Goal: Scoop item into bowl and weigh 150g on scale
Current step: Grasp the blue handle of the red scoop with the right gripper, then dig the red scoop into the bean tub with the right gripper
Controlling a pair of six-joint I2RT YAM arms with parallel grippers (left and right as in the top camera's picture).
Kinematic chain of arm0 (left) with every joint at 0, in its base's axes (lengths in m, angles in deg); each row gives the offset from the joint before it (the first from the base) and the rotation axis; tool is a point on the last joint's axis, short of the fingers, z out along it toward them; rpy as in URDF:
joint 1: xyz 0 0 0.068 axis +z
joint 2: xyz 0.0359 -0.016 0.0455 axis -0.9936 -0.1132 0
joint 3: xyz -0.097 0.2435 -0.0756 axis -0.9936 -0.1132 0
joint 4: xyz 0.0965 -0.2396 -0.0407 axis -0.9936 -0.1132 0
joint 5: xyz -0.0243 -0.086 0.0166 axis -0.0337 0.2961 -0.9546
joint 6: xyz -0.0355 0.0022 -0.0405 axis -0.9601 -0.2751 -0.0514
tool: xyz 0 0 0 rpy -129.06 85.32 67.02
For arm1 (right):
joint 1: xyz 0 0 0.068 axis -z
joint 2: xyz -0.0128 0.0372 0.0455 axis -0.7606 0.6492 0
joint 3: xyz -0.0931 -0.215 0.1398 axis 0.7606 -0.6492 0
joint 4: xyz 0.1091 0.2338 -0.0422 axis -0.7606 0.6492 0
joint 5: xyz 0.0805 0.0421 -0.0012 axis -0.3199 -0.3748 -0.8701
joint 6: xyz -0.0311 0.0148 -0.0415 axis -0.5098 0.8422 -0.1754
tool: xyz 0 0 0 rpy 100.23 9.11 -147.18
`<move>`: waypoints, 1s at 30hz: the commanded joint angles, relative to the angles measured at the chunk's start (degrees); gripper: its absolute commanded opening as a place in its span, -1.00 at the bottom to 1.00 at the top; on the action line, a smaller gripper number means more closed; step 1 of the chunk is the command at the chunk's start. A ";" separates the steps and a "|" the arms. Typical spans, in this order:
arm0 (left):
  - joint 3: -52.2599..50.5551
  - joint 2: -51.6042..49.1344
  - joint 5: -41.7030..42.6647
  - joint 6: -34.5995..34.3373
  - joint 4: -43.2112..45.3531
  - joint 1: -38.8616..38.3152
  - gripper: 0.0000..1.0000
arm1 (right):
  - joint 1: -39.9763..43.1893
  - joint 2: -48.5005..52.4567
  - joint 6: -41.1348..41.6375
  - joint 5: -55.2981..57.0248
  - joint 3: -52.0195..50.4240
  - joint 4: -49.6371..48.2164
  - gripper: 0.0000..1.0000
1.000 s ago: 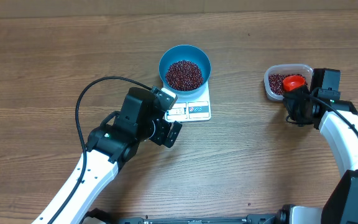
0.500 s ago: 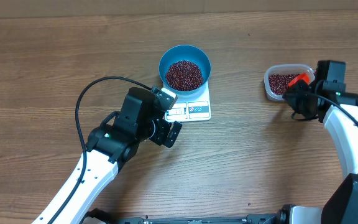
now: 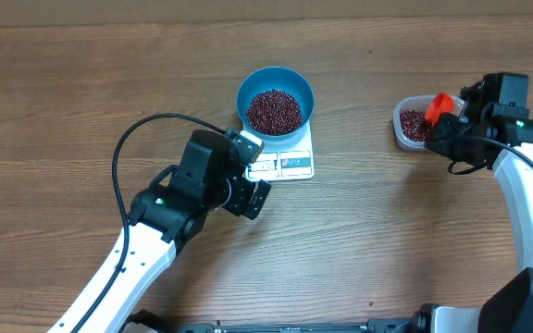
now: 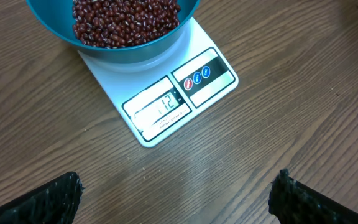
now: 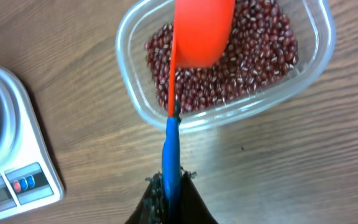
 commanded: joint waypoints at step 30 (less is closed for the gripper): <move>1.18 -0.17 -0.35 0.52 0.04 0.31 0.99 | 0.74 23.41 -15.37 14.78 30.03 27.39 -0.93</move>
